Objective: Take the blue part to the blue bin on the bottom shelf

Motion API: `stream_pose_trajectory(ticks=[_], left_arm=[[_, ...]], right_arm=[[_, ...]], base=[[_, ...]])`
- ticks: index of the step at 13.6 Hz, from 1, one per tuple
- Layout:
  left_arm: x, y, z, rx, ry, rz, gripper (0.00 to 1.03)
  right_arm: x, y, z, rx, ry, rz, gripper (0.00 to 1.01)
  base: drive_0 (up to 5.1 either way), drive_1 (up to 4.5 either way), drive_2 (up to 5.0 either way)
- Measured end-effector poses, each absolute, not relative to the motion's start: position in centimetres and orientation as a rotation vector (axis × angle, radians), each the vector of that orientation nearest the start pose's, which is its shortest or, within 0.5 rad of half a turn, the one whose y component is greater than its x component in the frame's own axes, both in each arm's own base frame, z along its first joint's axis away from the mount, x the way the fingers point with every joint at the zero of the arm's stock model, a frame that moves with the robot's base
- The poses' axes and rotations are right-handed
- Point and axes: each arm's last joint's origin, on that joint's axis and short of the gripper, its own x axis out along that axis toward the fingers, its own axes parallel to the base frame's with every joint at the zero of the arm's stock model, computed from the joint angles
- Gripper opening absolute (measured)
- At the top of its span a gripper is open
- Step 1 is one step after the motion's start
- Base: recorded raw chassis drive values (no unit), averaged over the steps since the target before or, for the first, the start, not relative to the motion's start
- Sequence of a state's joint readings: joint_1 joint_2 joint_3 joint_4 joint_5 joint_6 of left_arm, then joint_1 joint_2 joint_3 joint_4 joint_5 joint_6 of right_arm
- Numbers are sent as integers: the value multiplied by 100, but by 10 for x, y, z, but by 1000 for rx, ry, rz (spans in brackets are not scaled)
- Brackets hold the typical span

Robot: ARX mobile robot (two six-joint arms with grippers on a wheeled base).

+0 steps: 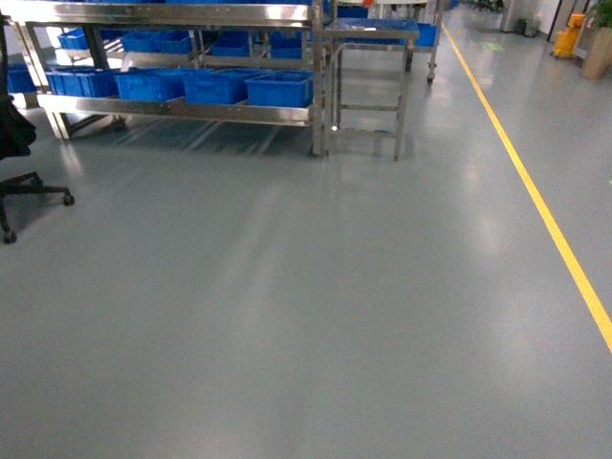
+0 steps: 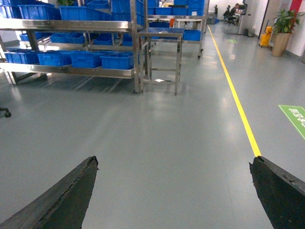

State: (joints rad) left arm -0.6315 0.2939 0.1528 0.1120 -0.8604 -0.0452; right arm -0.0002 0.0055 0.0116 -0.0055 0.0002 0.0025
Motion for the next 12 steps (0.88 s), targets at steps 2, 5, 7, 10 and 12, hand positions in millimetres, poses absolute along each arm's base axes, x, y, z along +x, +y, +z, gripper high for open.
stream_pose_trajectory(ticks=[2,5,7,10,12], left_arm=[[98,-44,203,-25,16,230,43],[98,-44,202,-25,16,229,43],[98,-44,202,-25,16,229,43],[97,-44,203,-29,12,224,43],[98,-44,203,-26,16,230,43]], right_arm=[[97,0,167,2,-1,0,98],[97,0,167,3,-1,0,98],[97,0,167,3,-1,-2,98],[97,0,167,2,-4,-1,98],[97,0,167,3,-3,0,98]], base=[[-170,-170,-170],[-155,-155,-155],[-68,137,-272],[7,410,-396],[3,406,-400]])
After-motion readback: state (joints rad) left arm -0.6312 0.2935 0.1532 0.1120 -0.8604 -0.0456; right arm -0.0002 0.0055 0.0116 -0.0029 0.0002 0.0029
